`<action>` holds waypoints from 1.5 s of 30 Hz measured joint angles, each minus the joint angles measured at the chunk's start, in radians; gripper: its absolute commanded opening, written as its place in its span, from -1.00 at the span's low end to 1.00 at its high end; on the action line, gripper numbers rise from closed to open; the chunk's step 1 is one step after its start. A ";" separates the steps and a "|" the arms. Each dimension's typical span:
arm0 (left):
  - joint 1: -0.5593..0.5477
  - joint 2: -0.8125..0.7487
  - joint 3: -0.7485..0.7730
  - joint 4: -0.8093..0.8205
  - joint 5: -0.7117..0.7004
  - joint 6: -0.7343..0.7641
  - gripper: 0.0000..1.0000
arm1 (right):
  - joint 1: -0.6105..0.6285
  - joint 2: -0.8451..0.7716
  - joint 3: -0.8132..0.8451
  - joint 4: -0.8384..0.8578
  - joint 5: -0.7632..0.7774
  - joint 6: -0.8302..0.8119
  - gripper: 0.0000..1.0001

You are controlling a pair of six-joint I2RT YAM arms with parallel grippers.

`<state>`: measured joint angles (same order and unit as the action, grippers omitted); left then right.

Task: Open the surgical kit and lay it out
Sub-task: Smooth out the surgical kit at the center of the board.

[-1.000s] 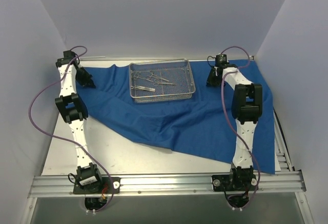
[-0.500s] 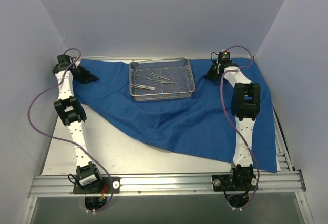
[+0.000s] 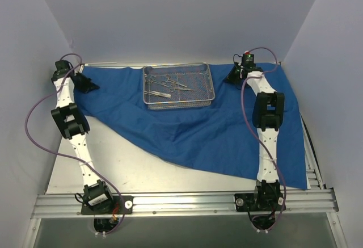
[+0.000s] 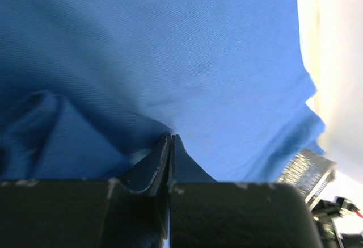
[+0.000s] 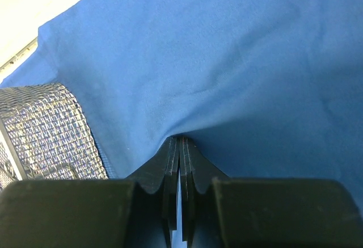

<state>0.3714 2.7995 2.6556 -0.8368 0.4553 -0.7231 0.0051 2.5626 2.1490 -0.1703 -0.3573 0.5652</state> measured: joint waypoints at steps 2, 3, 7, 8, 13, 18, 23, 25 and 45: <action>0.008 -0.015 -0.013 -0.012 -0.022 0.021 -0.88 | 0.000 0.010 0.020 -0.010 -0.008 -0.009 -1.00; 0.010 -0.019 -0.018 -0.015 -0.028 0.029 -0.82 | 0.000 0.013 0.025 -0.012 -0.013 -0.013 -1.00; 0.010 -0.053 -0.062 -0.018 -0.033 0.064 -0.60 | -0.016 0.013 0.026 -0.006 -0.037 -0.031 -1.00; 0.007 -0.060 -0.062 -0.023 -0.033 0.069 -0.56 | -0.019 0.013 0.026 -0.006 -0.042 -0.037 -1.00; -0.017 -0.111 -0.054 -0.023 -0.022 0.101 -0.24 | -0.044 0.023 0.061 -0.032 -0.070 -0.050 -0.95; -0.079 -0.229 -0.074 -0.039 -0.056 0.147 0.10 | -0.079 0.024 0.151 -0.080 -0.079 -0.067 -0.57; -0.168 -0.534 -0.330 -0.096 -0.226 0.168 0.31 | -0.099 -0.086 0.054 -0.136 -0.073 -0.052 -0.10; -0.177 -0.672 -0.479 -0.092 -0.268 0.167 0.31 | -0.097 -0.169 -0.039 -0.148 -0.081 -0.032 -0.05; 0.017 -0.658 -0.764 -0.078 -0.257 0.254 -0.30 | 0.111 -0.821 -0.612 -0.151 -0.144 0.014 0.05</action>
<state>0.3882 2.1414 1.8919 -0.9150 0.1986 -0.4686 0.1162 1.7416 1.5372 -0.3210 -0.5014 0.5789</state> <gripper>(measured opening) 0.355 0.524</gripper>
